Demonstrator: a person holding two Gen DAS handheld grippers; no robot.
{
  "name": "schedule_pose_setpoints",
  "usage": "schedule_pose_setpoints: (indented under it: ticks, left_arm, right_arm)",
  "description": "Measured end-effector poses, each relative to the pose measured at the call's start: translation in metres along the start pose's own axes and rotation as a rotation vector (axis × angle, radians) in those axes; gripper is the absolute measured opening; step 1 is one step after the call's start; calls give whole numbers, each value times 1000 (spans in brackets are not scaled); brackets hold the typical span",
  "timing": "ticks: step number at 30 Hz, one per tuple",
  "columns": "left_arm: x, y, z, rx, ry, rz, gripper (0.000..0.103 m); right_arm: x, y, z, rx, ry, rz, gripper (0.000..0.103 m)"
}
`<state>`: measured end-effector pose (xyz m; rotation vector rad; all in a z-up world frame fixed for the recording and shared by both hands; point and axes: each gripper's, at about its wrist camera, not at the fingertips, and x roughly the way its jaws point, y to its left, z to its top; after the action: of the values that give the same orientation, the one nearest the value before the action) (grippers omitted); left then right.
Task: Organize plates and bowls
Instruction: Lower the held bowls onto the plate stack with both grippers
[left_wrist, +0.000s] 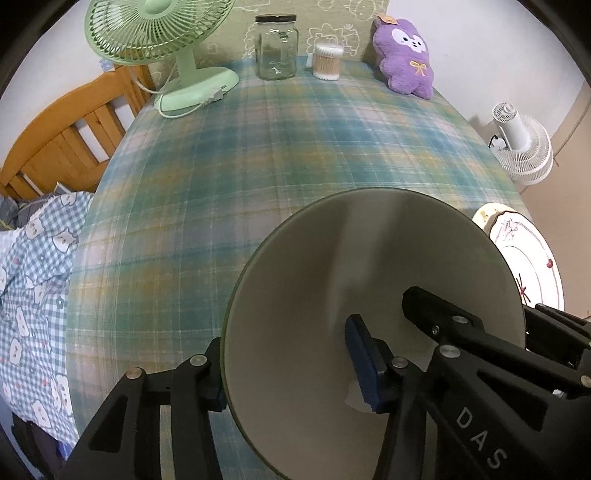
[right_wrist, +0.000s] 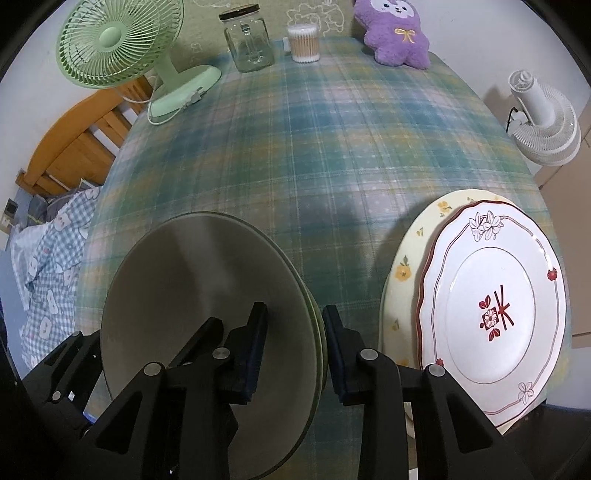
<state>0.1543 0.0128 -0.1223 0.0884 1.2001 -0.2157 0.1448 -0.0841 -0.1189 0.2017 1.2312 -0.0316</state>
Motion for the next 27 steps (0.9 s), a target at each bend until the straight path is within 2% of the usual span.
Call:
schedule_pose_setpoints:
  ticks: [17, 27]
  left_arm:
    - [-35, 14, -5, 16, -36, -22, 50]
    - [-51, 10, -3, 36, -63, -17, 49]
  right_arm:
    - [-37, 19, -11, 32, -60, -28, 34]
    - [-60, 21, -13, 21, -94, -30, 34]
